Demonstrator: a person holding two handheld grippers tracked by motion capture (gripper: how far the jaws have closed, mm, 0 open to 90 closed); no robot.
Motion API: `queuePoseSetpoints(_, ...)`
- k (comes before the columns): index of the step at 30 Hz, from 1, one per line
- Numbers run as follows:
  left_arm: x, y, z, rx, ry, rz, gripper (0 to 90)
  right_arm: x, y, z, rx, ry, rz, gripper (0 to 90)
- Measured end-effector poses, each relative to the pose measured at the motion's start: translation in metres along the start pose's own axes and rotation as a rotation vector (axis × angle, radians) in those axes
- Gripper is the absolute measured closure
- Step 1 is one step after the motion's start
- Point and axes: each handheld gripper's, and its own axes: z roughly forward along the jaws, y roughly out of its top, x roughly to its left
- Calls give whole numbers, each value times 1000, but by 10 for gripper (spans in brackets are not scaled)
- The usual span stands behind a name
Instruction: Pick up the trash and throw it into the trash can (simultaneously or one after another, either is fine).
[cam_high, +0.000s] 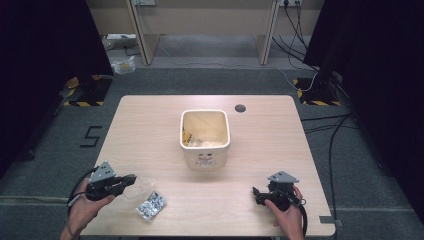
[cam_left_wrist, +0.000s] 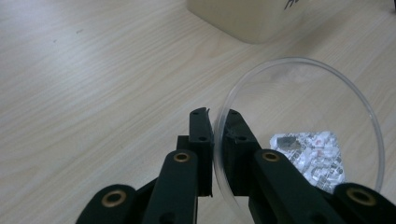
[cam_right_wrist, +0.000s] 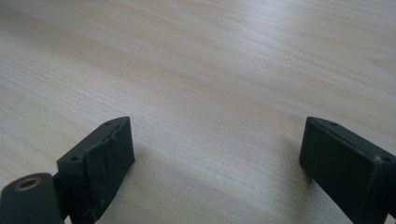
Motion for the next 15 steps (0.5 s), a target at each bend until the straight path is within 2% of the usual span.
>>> queuePoseSetpoints(3, -1, 4, -3, -27, -2, -2, 832, 0, 0, 0, 0, 0, 0, 105)
queuePoseSetpoints(9, 1, 10, 0, -46, -15, -22, 830, 0, 0, 0, 0, 0, 0, 104)
queuePoseSetpoints(15, 0, 19, 4, -58, -13, -13, 825, 0, 0, 0, 0, 2, 0, 103)
